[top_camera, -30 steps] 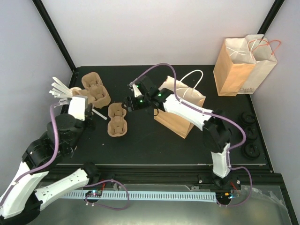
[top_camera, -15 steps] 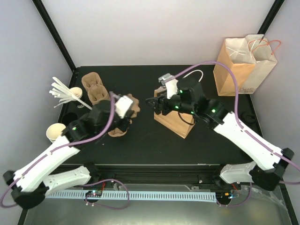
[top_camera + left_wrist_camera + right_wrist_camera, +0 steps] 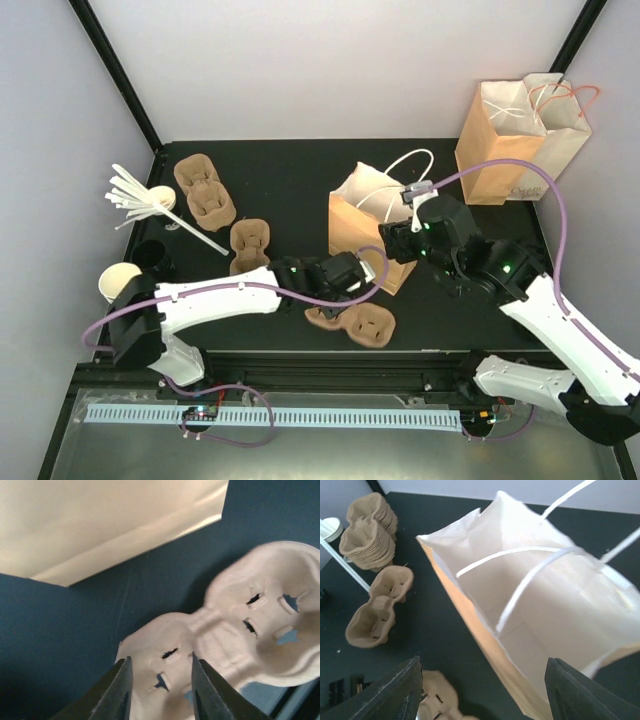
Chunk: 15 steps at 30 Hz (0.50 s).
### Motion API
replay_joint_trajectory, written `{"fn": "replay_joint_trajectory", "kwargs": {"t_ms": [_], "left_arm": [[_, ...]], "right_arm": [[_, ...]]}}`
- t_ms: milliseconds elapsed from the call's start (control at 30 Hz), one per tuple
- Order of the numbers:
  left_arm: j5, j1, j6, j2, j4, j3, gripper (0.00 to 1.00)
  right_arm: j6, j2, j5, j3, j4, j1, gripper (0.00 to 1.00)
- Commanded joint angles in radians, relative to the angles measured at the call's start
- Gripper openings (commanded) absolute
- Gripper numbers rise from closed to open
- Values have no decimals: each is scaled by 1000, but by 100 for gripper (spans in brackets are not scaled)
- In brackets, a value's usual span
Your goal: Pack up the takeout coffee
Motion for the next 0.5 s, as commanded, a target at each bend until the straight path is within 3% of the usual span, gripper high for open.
{"fn": "replay_joint_trajectory", "kwargs": {"t_ms": [0, 100, 233, 333, 467], "left_arm": [[-80, -26, -81, 32, -22, 50, 46], [-4, -25, -107, -47, 27, 19, 63], [35, -22, -192, -152, 89, -44, 70], [48, -21, -366, -162, 54, -48, 78], [72, -31, -671, -122, 11, -63, 97]], "right_arm": [[38, -44, 122, -5, -53, -5, 70], [34, -60, 114, -7, -67, -5, 70], [18, -71, 57, -15, -83, -5, 70], [14, -73, 3, -30, -83, -5, 72], [25, -82, -2, -38, -78, -5, 73]]}}
